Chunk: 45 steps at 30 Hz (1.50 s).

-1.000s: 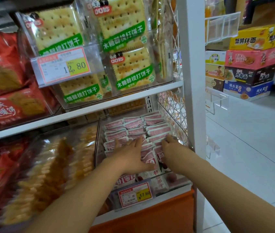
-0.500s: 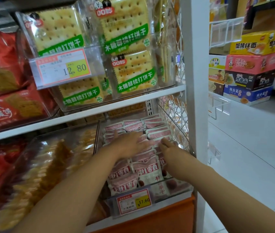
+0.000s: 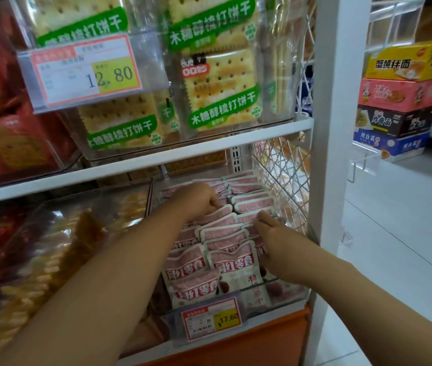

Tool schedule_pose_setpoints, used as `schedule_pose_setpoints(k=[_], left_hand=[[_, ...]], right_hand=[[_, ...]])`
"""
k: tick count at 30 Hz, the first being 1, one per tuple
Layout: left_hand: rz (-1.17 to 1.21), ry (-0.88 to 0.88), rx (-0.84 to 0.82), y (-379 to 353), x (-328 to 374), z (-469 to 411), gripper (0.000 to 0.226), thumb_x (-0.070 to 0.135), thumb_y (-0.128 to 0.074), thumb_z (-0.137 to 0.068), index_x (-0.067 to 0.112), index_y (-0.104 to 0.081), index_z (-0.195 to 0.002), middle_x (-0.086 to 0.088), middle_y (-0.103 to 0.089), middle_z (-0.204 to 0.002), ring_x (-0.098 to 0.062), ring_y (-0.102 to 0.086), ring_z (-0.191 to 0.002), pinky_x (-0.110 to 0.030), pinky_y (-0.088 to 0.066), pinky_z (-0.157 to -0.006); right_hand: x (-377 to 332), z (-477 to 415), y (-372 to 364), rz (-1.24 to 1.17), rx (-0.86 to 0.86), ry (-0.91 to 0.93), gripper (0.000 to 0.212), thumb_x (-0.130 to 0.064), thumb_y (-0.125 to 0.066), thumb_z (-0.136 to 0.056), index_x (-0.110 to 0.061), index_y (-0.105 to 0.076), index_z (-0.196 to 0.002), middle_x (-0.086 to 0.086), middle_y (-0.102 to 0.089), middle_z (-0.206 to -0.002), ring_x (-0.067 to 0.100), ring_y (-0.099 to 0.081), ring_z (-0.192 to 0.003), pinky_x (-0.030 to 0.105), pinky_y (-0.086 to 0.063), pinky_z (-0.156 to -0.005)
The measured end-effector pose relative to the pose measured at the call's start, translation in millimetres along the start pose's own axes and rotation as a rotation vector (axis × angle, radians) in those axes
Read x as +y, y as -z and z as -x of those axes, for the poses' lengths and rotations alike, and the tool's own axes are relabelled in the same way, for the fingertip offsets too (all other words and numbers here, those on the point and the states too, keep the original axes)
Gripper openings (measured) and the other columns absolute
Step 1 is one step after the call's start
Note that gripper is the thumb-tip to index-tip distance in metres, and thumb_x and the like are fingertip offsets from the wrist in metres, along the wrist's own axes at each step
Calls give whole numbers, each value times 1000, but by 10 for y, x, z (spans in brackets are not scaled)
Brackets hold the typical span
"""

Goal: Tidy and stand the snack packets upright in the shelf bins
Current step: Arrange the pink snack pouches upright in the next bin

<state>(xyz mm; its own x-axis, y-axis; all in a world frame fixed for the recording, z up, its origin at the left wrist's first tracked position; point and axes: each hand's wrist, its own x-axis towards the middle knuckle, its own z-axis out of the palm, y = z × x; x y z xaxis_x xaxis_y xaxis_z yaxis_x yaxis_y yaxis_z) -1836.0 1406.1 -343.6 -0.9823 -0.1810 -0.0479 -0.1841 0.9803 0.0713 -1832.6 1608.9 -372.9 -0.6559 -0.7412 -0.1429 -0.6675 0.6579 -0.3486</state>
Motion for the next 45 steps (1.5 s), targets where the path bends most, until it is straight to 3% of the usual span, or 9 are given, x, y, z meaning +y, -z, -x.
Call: schedule_pose_setpoints(k=[6,11,18,24,27,33,37,41,45], left_hand=[[14,193,128,-59,-61,1,23,13,-57,-89,18,-58,-67,-9,-67,-89,-27,-63,-86,-28,-42,-69],[-11,237,126,-49,73,31,13,16,-57,-90,15,-70,-91,-7,-67,-96,-26,-62,-88,-28,-42,-69],[186,105,302,72,258,367,22,25,-47,-97,22,-66,-108,4,-64,-114,-19,-59,-100,-29,-45,-81],[83,-85,-85,-196,577,950,65,58,-26,-96,32,-2,-151,2,5,-160,-18,4,-146,-39,-1,-116],[-86,-94,-152,-317,587,937,78,70,-24,-89,36,15,-147,2,29,-154,-22,25,-142,-50,13,-113],[-254,-111,-123,-391,615,699,68,60,-21,-96,33,14,-148,4,26,-155,-24,20,-144,-62,8,-112],[-259,-113,-153,-295,710,629,75,64,-25,-93,32,13,-149,1,27,-154,-25,21,-143,-58,12,-112],[-166,-79,-90,-330,836,575,103,85,-29,-74,29,15,-149,-3,25,-155,-26,19,-144,-55,11,-113],[-169,-40,-106,-368,880,434,120,91,-33,-64,23,15,-150,-2,21,-157,-27,19,-144,-55,10,-114]], right_hand=[[-21,80,127,-120,-44,47,78,-23,-56,-89,-17,-7,-150,-2,-1,-158,18,-6,-146,30,-19,-114],[-68,76,42,-80,28,35,75,-42,-56,-89,-27,-13,-148,-4,-10,-155,27,-25,-139,38,-33,-108],[-65,123,53,-127,60,14,68,-34,-56,-90,-27,-19,-147,-3,-12,-155,26,-29,-138,36,-34,-108],[-54,455,97,-139,197,56,59,-25,-51,-94,-21,-25,-146,-2,-24,-153,16,-34,-136,26,-33,-105],[-41,701,205,-184,302,83,42,-21,-52,-94,-31,-46,-134,-11,-54,-128,0,-54,-96,10,-38,-83],[103,794,239,-343,747,-26,15,-22,-60,-86,-32,-69,-92,-18,-65,-76,0,-58,-66,26,-50,-65],[159,741,251,-521,1126,-41,16,-20,-68,-80,-25,-55,-89,-7,-58,-85,12,-52,-74,27,-45,-66],[242,664,218,-709,1081,-137,52,-27,-73,-77,-22,-45,-120,-6,-47,-113,11,-47,-98,22,-40,-80],[263,615,160,-765,934,-73,38,-25,-67,-82,-32,-49,-115,-14,-58,-108,5,-56,-96,16,-45,-77]])
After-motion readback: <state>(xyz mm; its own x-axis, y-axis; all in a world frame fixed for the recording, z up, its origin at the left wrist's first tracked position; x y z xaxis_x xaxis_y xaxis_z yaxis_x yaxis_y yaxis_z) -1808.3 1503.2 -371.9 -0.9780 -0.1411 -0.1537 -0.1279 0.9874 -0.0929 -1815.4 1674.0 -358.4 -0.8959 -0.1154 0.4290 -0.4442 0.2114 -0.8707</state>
